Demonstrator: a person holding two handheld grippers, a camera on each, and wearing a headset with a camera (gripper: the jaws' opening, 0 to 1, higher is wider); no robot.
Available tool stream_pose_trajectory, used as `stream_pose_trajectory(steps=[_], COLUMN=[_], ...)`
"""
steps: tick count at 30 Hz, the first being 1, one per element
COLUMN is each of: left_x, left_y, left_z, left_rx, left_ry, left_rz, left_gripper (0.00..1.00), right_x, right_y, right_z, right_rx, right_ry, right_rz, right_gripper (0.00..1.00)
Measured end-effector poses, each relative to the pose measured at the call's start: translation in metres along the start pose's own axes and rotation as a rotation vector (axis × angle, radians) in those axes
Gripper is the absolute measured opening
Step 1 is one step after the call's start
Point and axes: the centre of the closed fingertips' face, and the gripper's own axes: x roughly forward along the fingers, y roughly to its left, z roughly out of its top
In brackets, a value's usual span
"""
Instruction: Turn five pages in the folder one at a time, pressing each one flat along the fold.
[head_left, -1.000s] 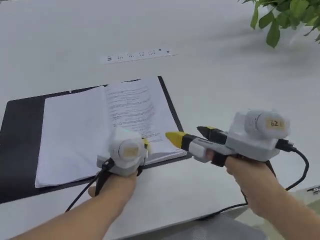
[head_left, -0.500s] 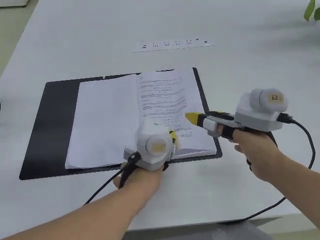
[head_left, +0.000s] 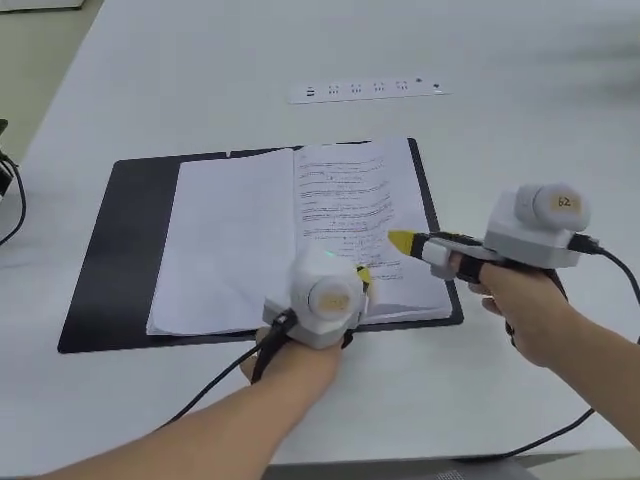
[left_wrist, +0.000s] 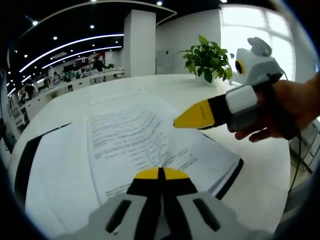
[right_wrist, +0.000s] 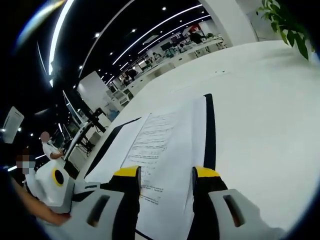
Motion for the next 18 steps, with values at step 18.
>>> stream_pose_trajectory(steps=[18], left_x=[-0.001], left_y=[0.0], left_z=[0.0], left_rx=[-0.006], left_ry=[0.011], left_rz=[0.004], left_gripper=[0.0], right_x=[-0.016], right_y=[-0.004], right_z=[-0.008], right_rx=[0.116], right_ry=[0.024], right_rz=[-0.004], right_gripper=[0.0])
